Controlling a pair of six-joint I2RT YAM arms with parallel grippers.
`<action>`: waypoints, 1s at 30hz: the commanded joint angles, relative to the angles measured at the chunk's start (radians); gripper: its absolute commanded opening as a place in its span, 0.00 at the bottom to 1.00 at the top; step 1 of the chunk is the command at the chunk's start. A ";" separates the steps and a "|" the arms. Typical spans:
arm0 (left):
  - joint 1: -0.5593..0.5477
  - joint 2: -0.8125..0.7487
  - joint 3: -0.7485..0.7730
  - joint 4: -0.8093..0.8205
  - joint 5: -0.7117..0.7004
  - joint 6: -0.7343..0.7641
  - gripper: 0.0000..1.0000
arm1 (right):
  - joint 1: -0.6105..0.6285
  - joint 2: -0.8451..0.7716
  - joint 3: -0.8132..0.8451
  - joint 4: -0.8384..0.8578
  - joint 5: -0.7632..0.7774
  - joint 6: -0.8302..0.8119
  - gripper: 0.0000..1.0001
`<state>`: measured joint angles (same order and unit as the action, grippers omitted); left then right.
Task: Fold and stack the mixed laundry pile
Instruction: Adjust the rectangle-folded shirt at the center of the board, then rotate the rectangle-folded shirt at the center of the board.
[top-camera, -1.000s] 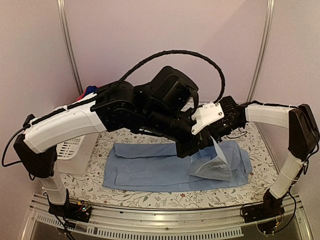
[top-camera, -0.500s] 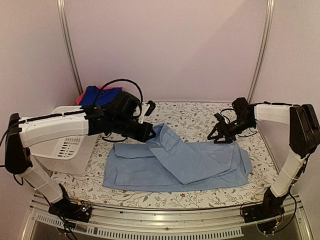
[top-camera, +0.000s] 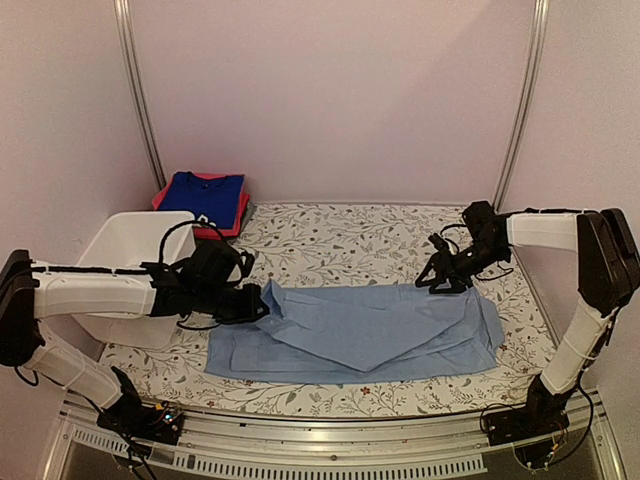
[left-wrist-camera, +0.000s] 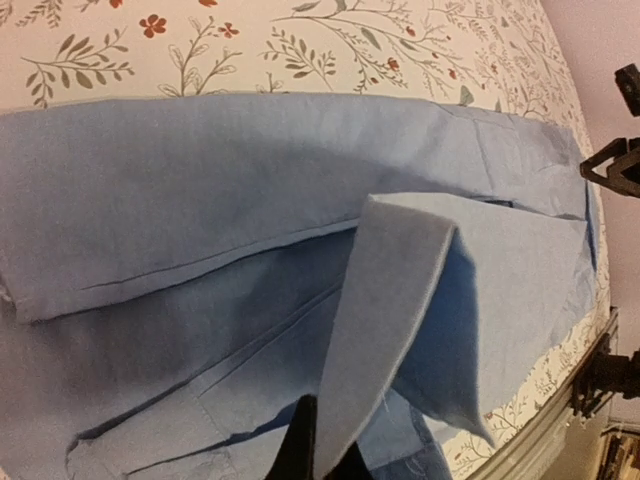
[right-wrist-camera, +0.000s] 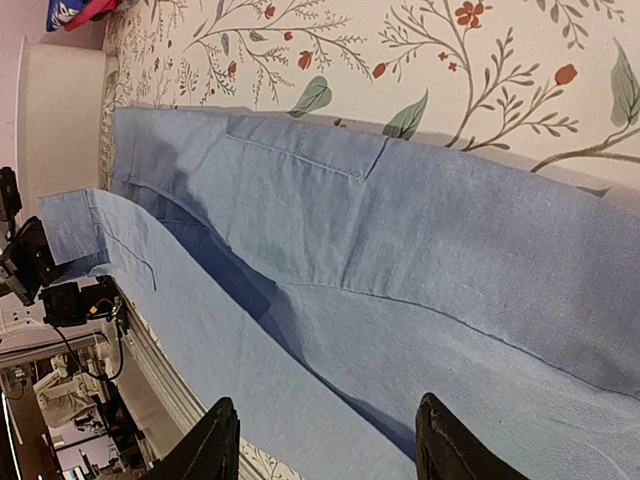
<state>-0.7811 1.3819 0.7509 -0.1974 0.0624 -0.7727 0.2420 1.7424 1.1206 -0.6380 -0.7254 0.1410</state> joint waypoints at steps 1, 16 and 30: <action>0.066 -0.060 -0.058 0.068 -0.043 -0.100 0.00 | 0.003 0.005 0.004 0.000 0.029 -0.001 0.59; 0.156 -0.029 0.016 -0.116 -0.100 -0.024 0.48 | 0.002 -0.072 0.172 -0.182 0.097 -0.044 0.59; 0.126 0.169 0.338 -0.254 -0.107 0.280 0.80 | 0.166 -0.142 -0.074 -0.079 0.089 0.115 0.53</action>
<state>-0.6315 1.4414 1.0531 -0.3882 -0.0887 -0.5980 0.3923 1.5845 1.1122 -0.7612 -0.6598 0.1837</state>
